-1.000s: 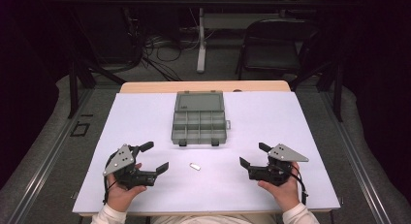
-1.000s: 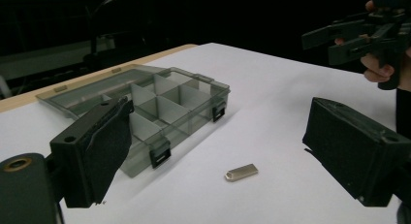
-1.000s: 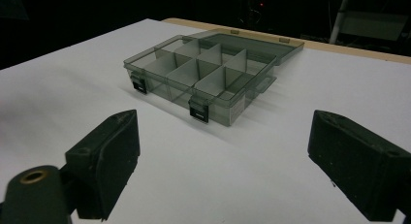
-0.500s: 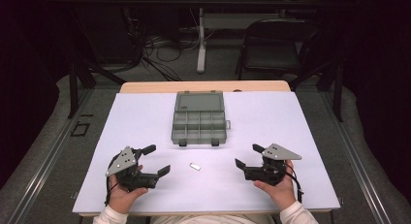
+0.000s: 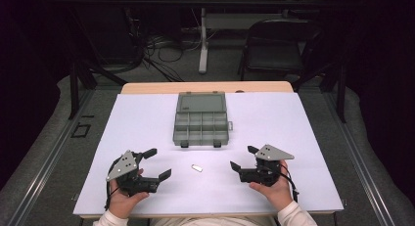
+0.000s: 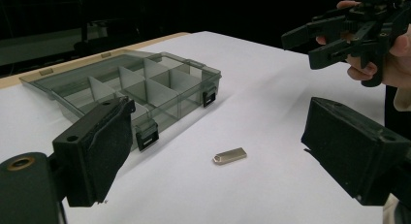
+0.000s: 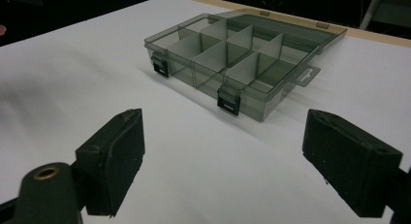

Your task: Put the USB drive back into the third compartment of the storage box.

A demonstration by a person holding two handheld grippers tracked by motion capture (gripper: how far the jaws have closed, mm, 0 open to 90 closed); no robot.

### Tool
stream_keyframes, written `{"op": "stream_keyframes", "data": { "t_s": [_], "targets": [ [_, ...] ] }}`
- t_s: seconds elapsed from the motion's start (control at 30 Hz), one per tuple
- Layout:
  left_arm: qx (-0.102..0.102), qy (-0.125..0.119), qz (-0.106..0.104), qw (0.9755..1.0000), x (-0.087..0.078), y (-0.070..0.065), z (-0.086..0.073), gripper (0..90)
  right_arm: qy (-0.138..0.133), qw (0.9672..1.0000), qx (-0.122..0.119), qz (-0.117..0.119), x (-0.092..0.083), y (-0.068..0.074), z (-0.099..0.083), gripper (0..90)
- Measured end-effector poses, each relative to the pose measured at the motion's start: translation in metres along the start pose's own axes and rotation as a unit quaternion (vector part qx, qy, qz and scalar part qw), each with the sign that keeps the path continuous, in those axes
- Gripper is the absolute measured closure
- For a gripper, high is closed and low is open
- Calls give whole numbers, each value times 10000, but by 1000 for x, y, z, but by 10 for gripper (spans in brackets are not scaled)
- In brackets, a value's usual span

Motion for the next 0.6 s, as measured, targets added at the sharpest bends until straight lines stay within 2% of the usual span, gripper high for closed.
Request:
{"op": "stream_keyframes", "data": {
  "t_s": [0.13, 0.6],
  "targets": [
    [12, 2, 75, 10000, -1, -1, 1, 111, 92, 9999, -41, -28, 6, 5, 2, 166],
    [35, 37, 73, 10000, -1, 1, 0, 129, 389, 9983, -376, 236, 32, 27, 6, 233]
  ]
}}
Point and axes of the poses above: each handheld gripper's, and its own axes: x roughly forward along the jaws, z roughly out of its top, y roughly to its left, the point moved 3 cm from there along x, roughly forward along the jaws, and after that the axes turned 13 degrees about x, right-handed, at the moved point
